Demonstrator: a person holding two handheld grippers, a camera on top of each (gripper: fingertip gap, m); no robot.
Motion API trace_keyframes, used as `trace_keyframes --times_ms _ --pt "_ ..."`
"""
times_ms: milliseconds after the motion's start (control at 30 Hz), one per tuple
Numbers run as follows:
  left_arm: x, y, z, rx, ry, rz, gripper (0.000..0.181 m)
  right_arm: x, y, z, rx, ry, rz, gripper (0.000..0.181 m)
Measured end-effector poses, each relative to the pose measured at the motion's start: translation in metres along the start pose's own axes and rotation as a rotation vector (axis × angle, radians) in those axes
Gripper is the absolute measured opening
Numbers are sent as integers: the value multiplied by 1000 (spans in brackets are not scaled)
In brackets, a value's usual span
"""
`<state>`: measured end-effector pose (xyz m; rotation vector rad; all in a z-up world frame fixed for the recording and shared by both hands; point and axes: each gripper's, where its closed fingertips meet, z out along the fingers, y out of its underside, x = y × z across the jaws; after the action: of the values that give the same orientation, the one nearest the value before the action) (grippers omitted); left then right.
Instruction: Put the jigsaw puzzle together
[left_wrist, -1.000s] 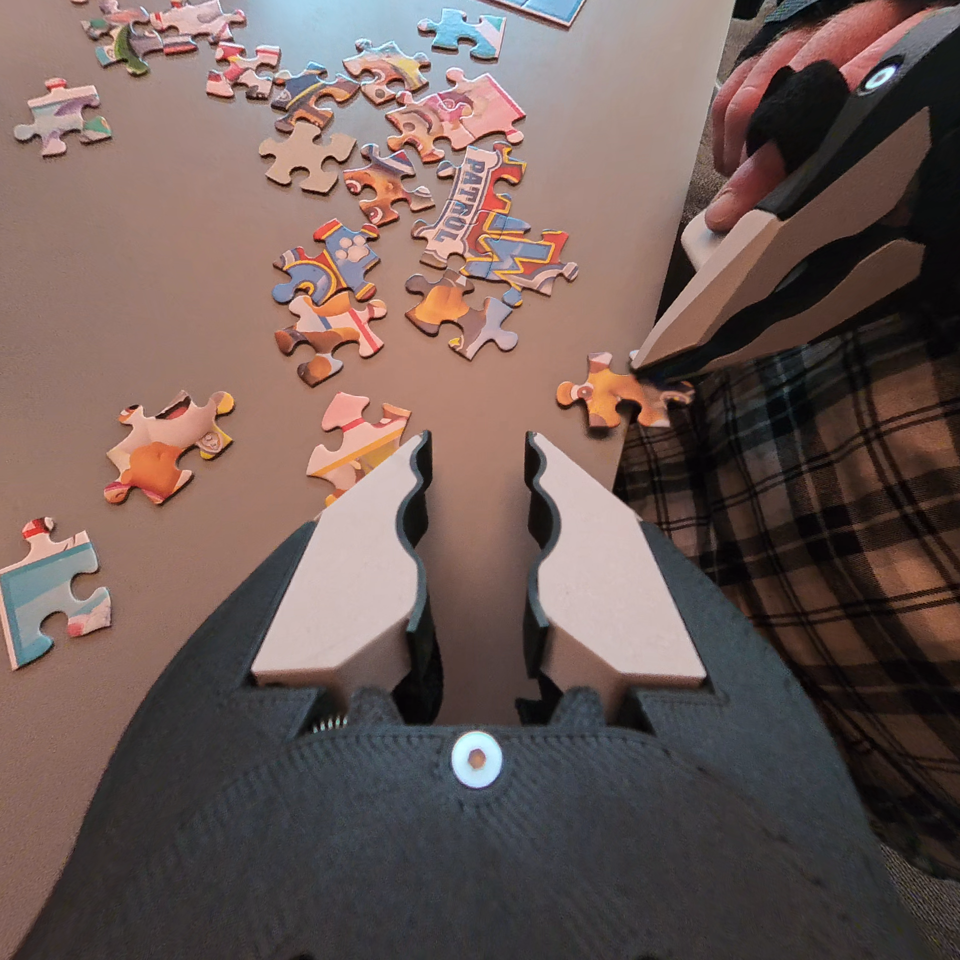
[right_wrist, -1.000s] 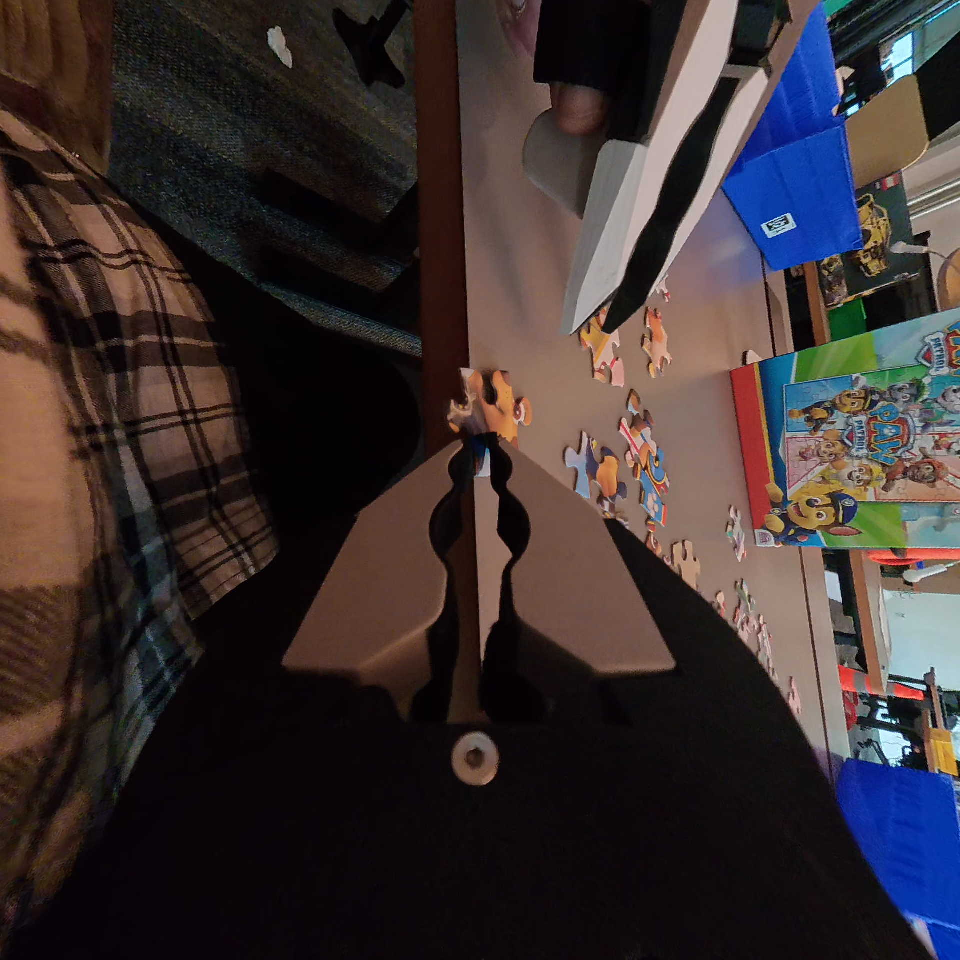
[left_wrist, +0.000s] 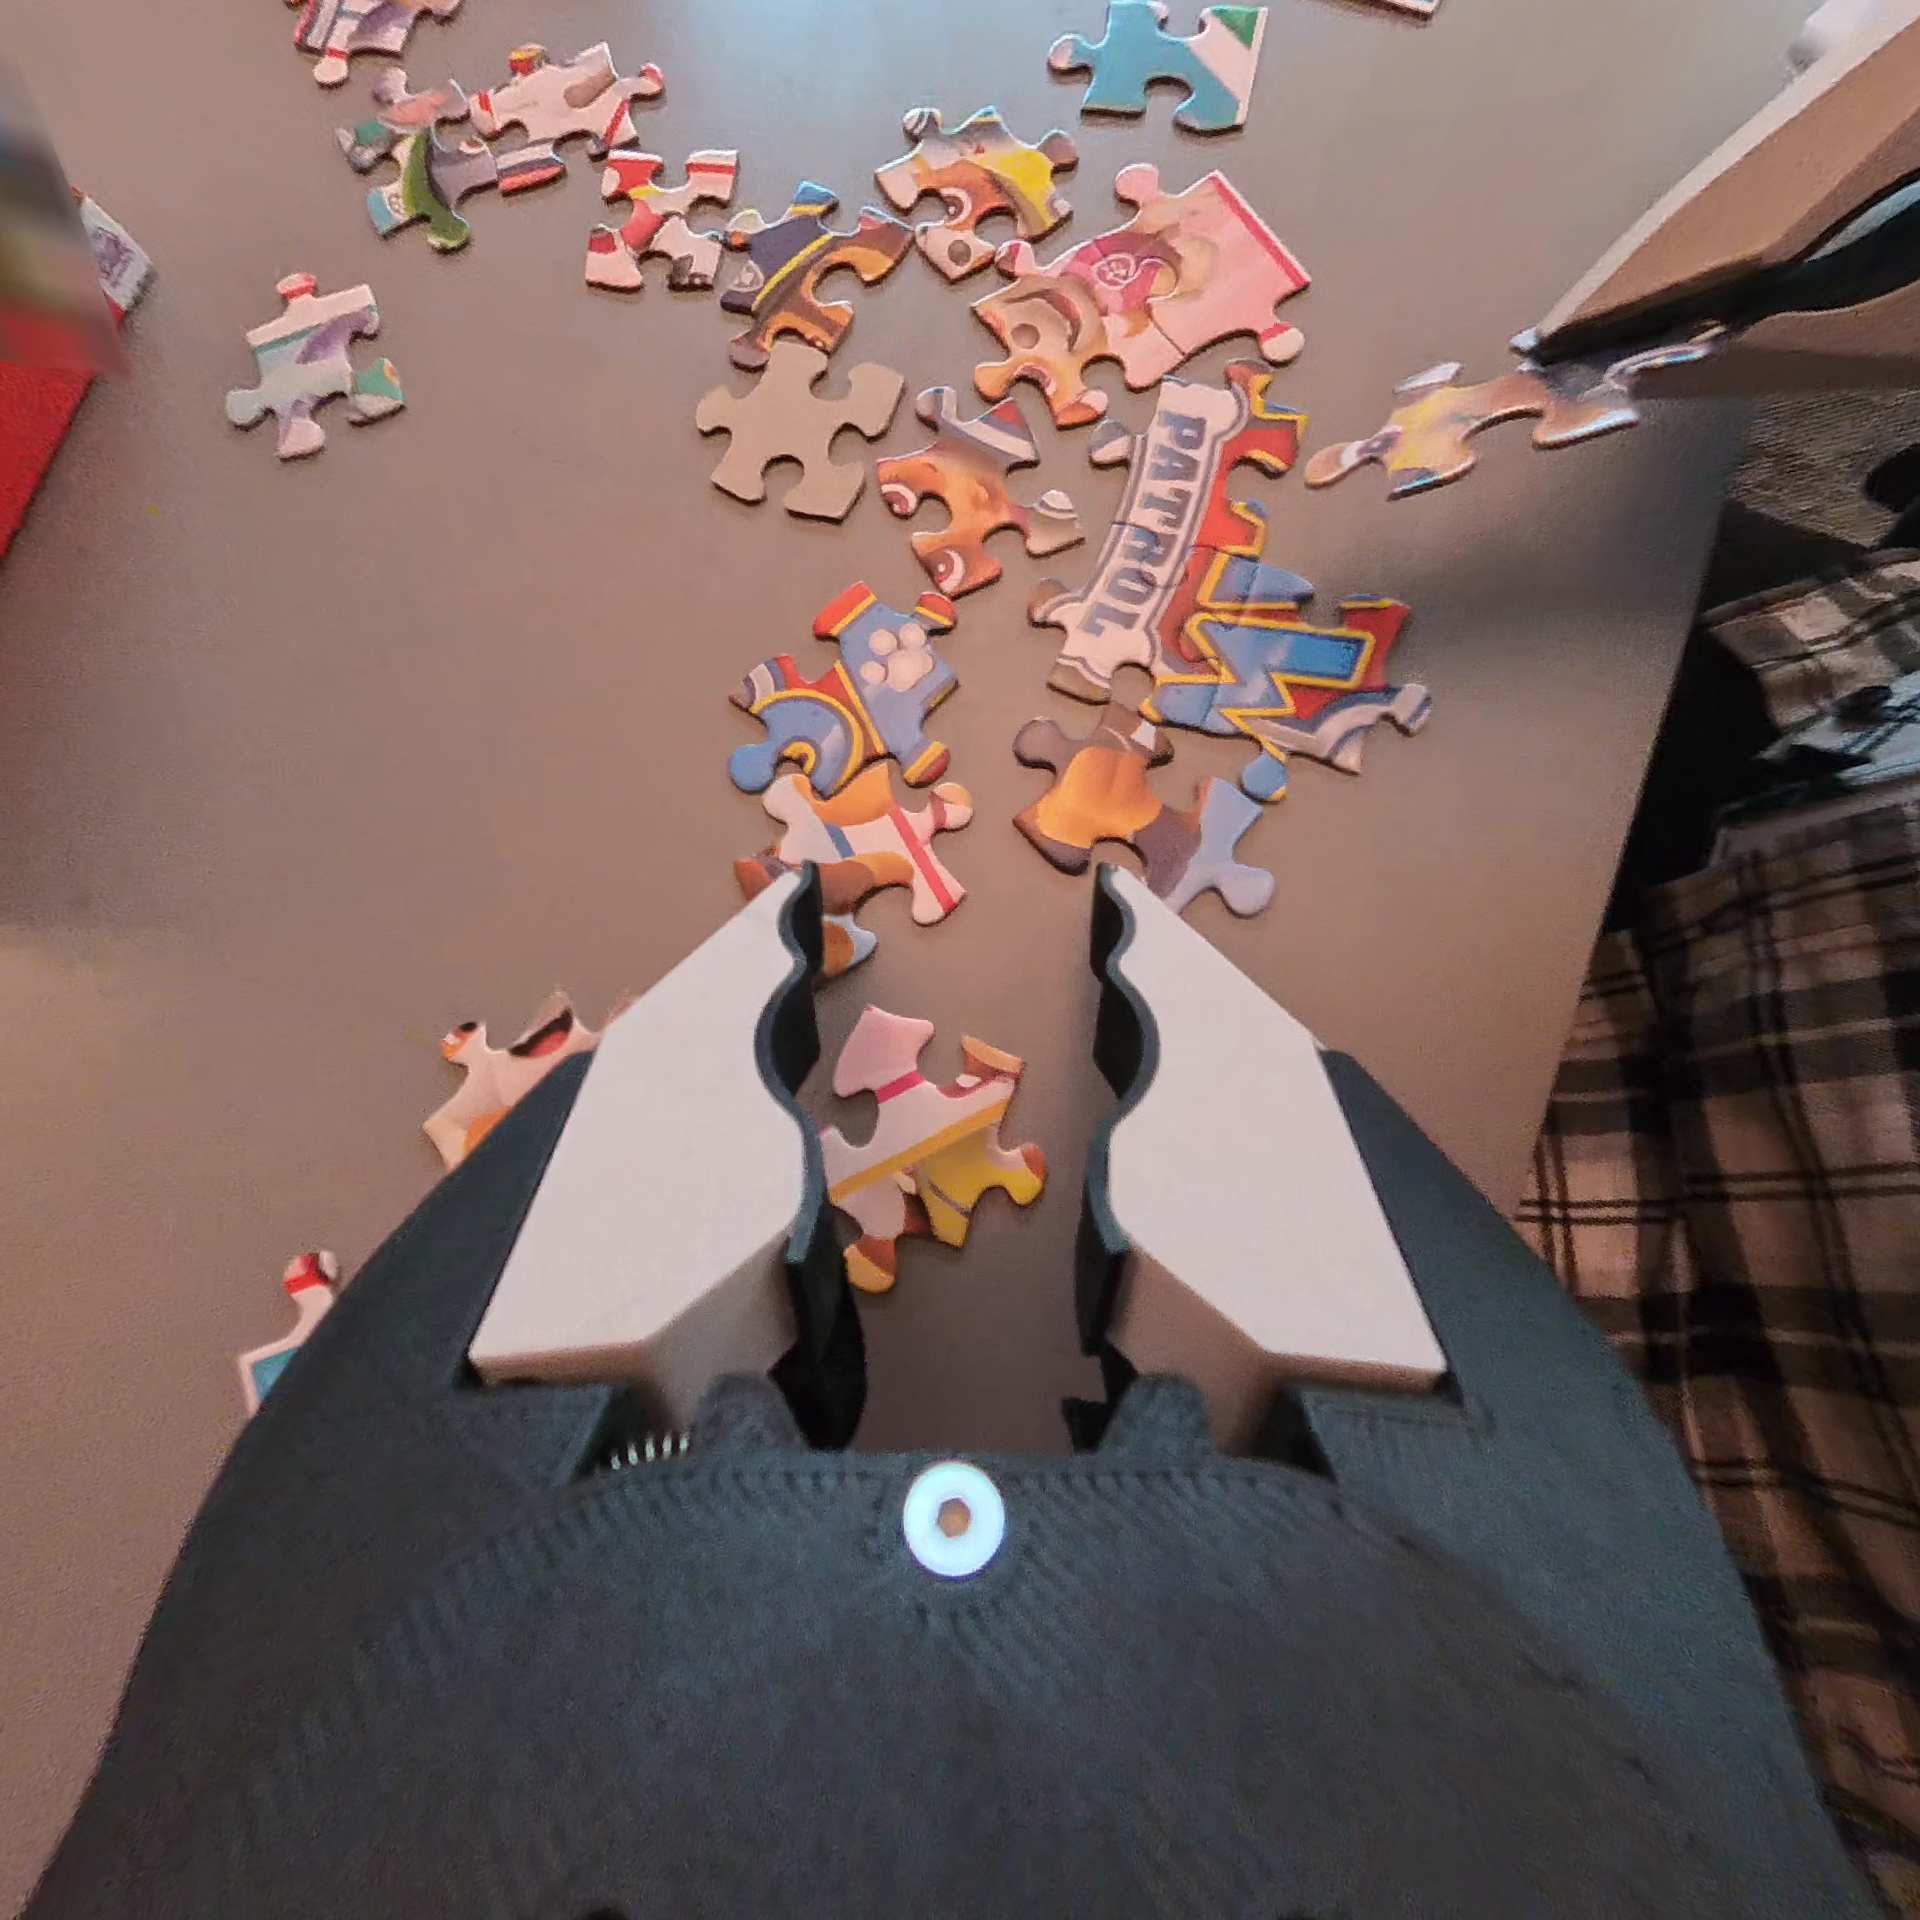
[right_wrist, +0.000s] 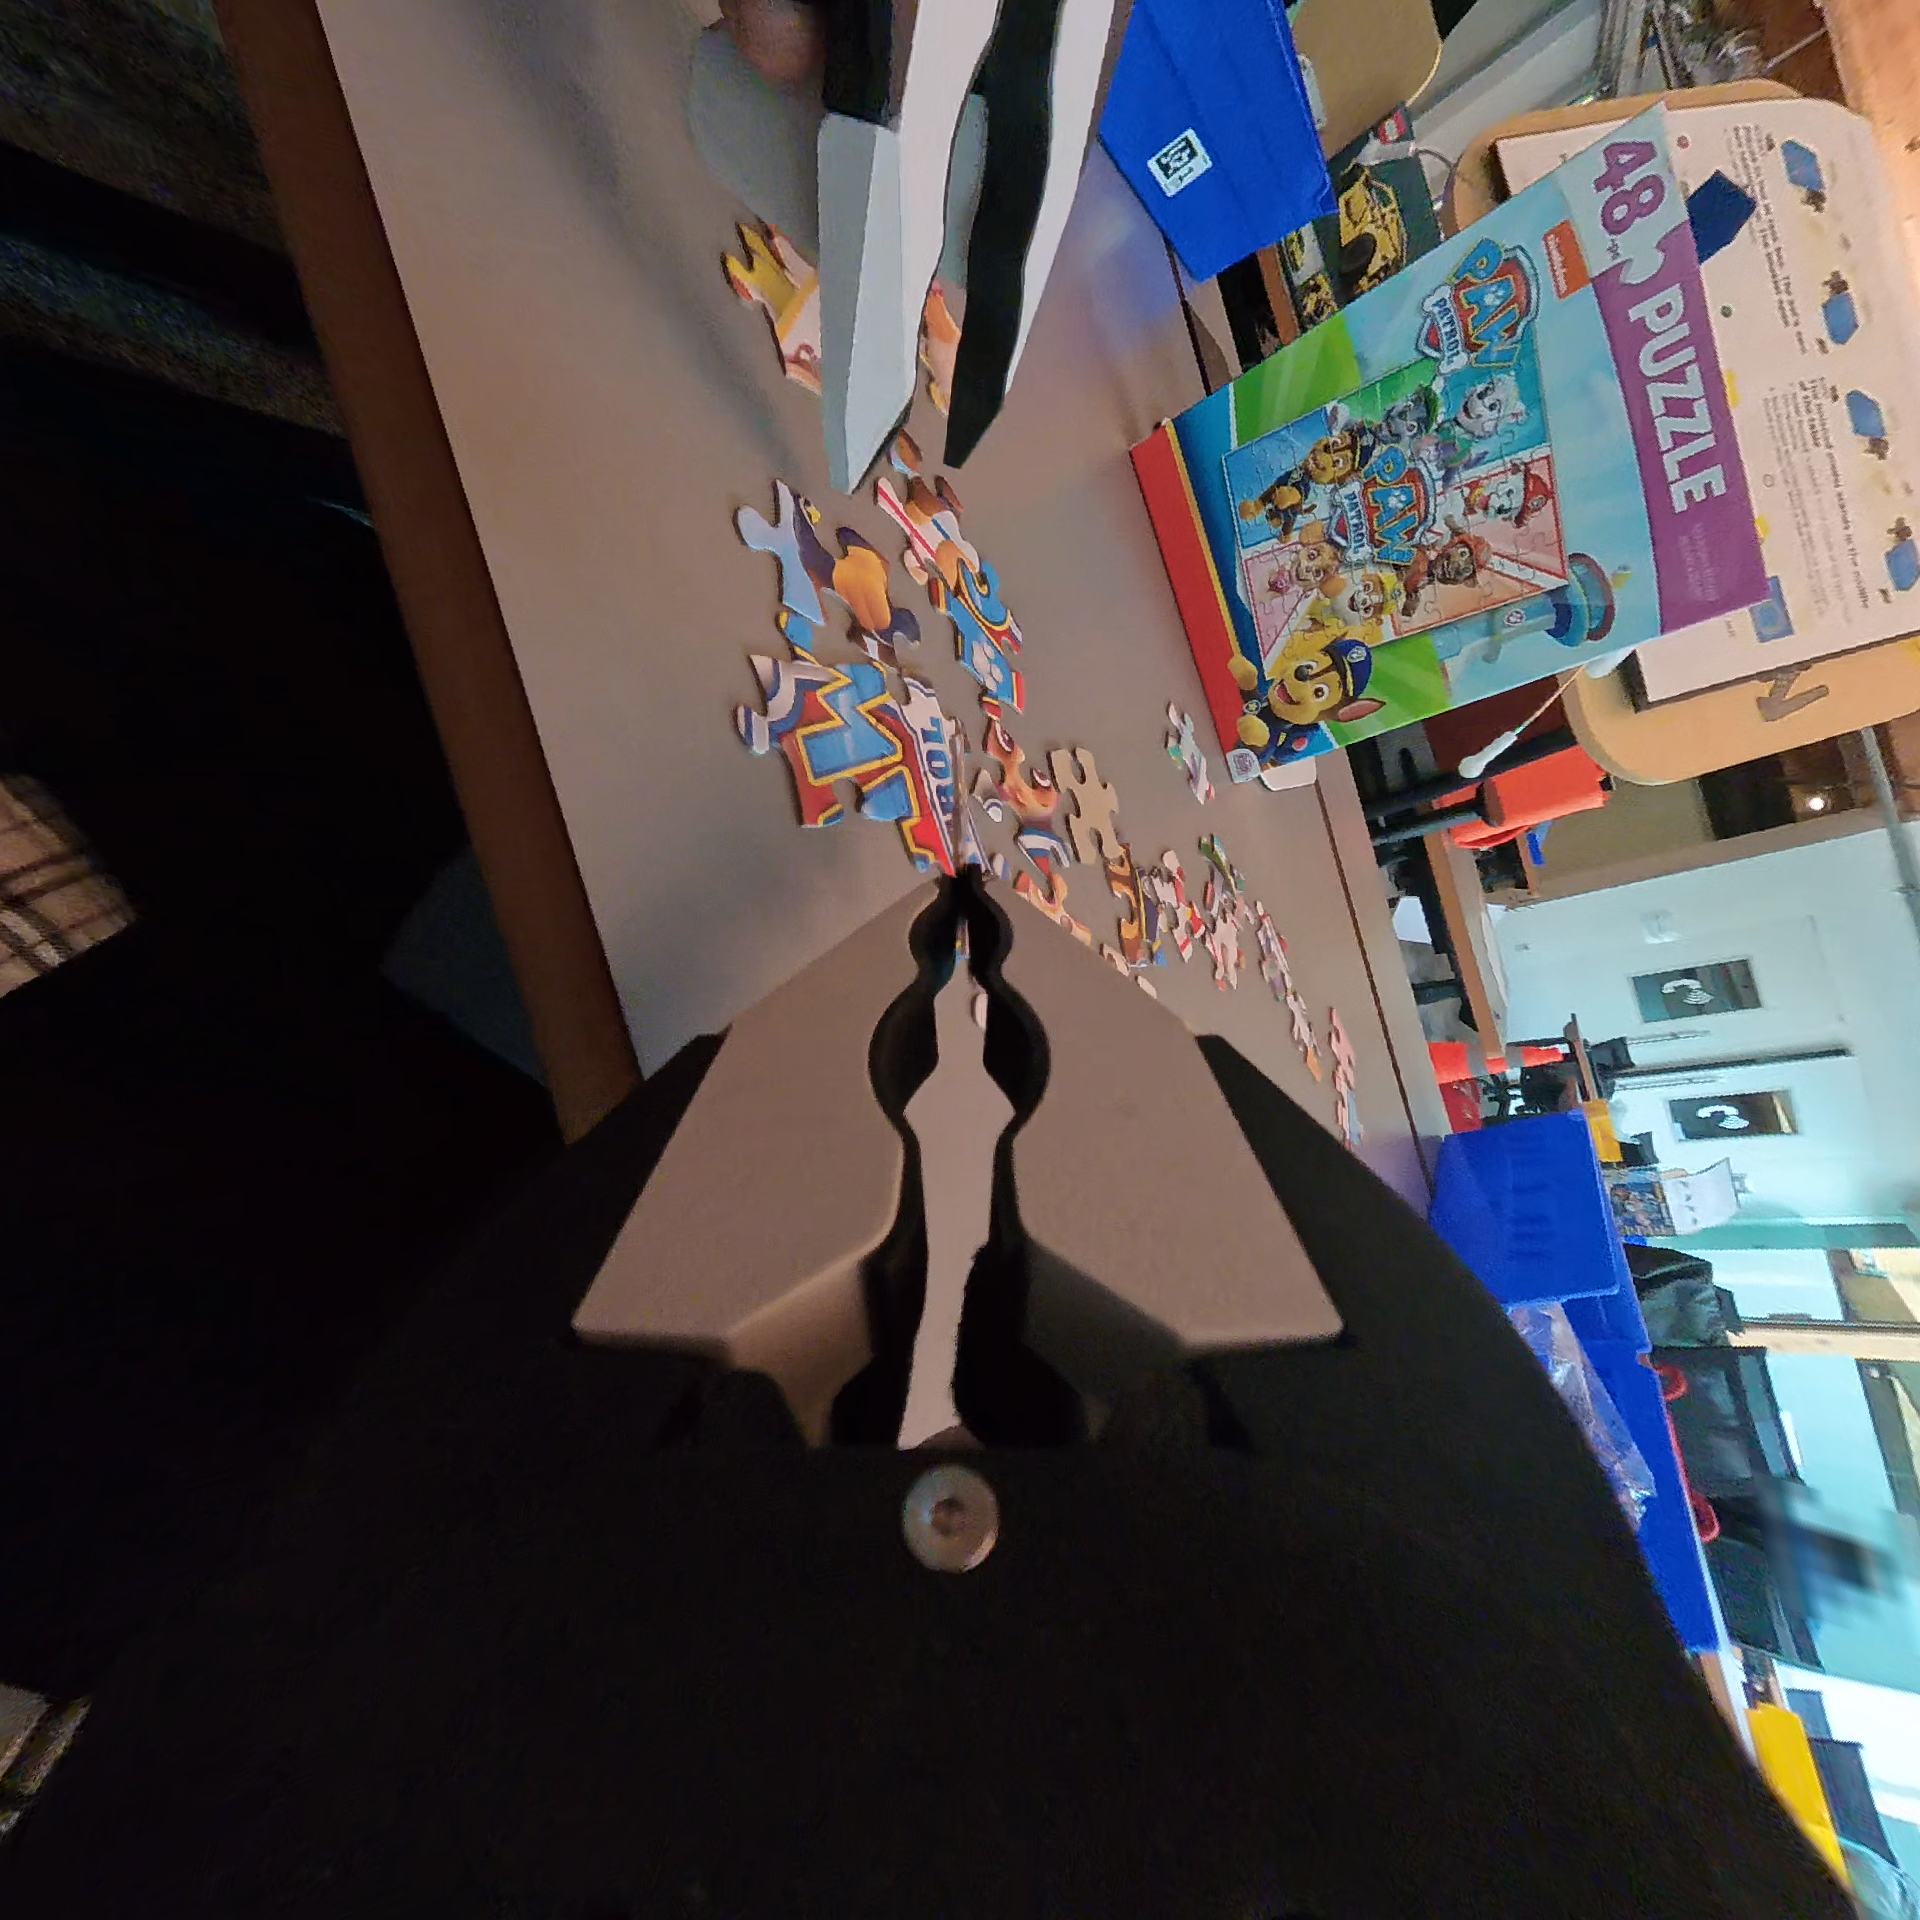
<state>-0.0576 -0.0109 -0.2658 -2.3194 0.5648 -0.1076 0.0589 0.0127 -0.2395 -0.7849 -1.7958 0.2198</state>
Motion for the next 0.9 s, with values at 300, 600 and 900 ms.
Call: trace_keyframes --times_ms 300,600,900 --pt "-14 1 6 -64 -123 46 52 10 10 6 -16 23 -17 0" --pt "-13 -6 2 -51 -138 49 53 18 28 12 -88 -19 35 0" --pt "-6 -15 5 -52 -123 69 53 21 43 19 -145 -67 68 0"
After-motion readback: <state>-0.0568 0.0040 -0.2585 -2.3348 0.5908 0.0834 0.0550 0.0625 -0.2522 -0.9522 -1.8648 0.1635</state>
